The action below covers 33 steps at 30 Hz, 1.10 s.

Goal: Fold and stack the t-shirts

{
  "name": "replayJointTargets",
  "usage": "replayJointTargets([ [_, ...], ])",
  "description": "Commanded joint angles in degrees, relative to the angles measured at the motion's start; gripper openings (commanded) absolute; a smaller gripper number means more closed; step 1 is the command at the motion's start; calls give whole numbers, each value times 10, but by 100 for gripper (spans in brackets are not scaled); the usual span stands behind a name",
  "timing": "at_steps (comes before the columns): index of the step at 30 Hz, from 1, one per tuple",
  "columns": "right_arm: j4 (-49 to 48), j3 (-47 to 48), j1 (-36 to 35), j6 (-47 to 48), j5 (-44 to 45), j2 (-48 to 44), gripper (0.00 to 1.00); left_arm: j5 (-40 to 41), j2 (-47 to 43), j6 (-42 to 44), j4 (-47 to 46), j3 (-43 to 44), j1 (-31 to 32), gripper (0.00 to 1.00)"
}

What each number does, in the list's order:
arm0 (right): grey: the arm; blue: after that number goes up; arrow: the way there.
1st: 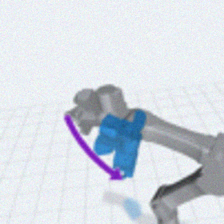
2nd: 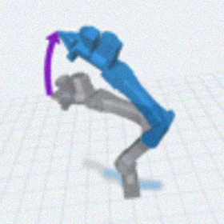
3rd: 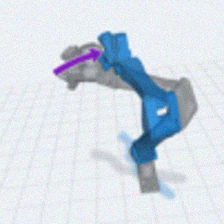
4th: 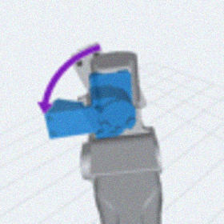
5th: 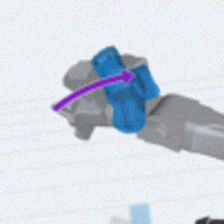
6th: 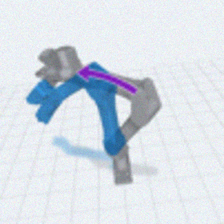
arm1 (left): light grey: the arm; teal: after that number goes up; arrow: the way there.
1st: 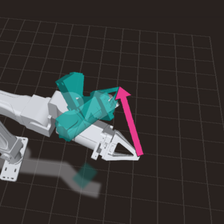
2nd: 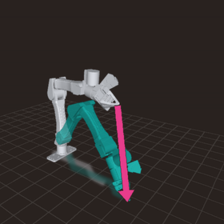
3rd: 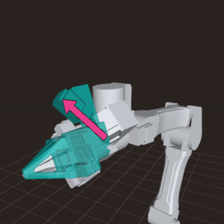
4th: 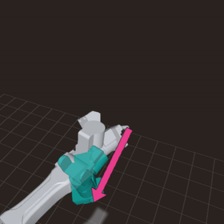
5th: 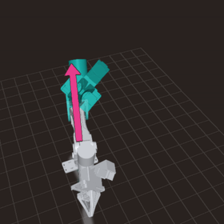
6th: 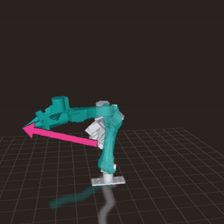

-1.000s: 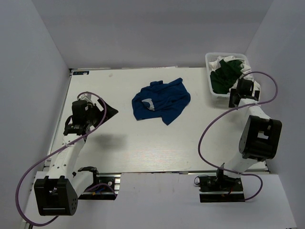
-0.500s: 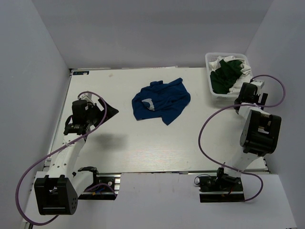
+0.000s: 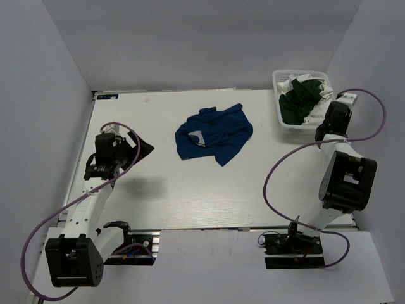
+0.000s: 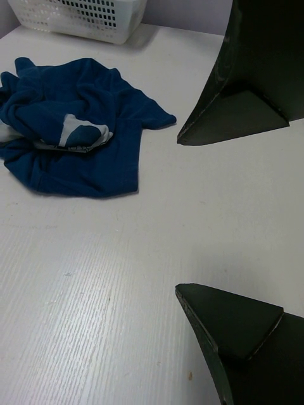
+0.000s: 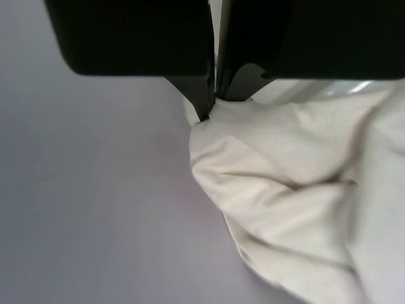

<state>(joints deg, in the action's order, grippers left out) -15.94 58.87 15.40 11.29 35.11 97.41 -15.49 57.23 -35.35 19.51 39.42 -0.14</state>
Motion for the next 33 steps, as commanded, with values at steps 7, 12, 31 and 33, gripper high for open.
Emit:
replayJointTargets([
  [7,54,120,-8,-68,-241,-71,0,18,-27,7,-4,14,2,99],
  [12,92,204,-39,-107,-336,18,0,18,-2,2,-10,8,2,99],
  [31,229,278,-108,-200,-373,12,90,-39,220,34,-73,153,23,99],
  [33,245,261,-132,-194,-366,-36,90,-39,255,48,-73,192,39,99],
])
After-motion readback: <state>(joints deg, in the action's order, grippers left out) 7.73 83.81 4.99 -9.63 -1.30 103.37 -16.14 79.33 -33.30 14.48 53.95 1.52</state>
